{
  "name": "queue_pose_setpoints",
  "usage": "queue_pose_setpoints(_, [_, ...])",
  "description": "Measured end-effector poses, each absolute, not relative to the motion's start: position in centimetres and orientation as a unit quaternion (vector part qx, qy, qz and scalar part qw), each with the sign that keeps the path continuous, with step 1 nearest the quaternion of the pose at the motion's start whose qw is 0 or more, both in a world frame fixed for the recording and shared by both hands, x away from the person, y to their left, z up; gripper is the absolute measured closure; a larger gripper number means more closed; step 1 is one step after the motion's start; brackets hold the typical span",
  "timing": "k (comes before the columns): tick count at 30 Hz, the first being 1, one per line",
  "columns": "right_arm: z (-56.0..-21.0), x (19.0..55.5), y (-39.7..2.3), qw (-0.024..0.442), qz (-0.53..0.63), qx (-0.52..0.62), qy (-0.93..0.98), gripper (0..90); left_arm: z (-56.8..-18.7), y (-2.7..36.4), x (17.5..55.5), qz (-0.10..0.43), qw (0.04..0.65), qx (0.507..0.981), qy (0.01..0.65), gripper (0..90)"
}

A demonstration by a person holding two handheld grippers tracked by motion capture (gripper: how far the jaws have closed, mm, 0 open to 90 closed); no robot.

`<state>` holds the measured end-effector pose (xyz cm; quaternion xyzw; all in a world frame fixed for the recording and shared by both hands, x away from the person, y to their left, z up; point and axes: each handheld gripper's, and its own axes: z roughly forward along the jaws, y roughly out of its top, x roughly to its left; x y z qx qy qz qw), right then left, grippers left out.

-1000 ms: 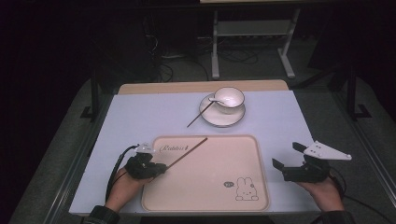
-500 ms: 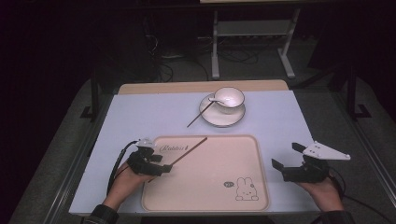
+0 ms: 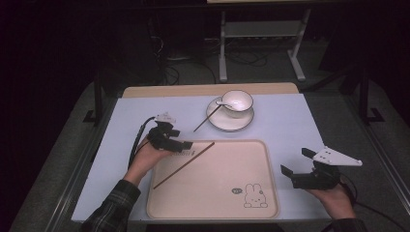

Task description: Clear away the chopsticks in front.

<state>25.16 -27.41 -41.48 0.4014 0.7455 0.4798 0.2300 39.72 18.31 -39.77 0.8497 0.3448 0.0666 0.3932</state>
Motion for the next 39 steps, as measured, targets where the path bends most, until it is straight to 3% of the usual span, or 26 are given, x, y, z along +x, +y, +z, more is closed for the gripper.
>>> queue_pose_setpoints(11, [-41.6, 25.2, -27.4, 0.226, 0.481, 0.399, 0.747, 1.8, -38.8, 14.0, 45.6, 0.081, 0.377, 0.861, 0.331, 21.2])
queue_pose_setpoints(28, [-41.6, 25.1, -27.8, 0.22, 0.489, 0.4, 0.743, 1.8, -41.0, 8.3, 51.0, 0.127, 0.355, 0.862, 0.339, 67.4])
queue_pose_setpoints(39, [-41.5, 25.0, -28.1, 0.221, 0.491, 0.401, 0.741, 1.8, -42.2, 7.8, 51.9, 0.134, 0.342, 0.859, 0.356, 79.7])
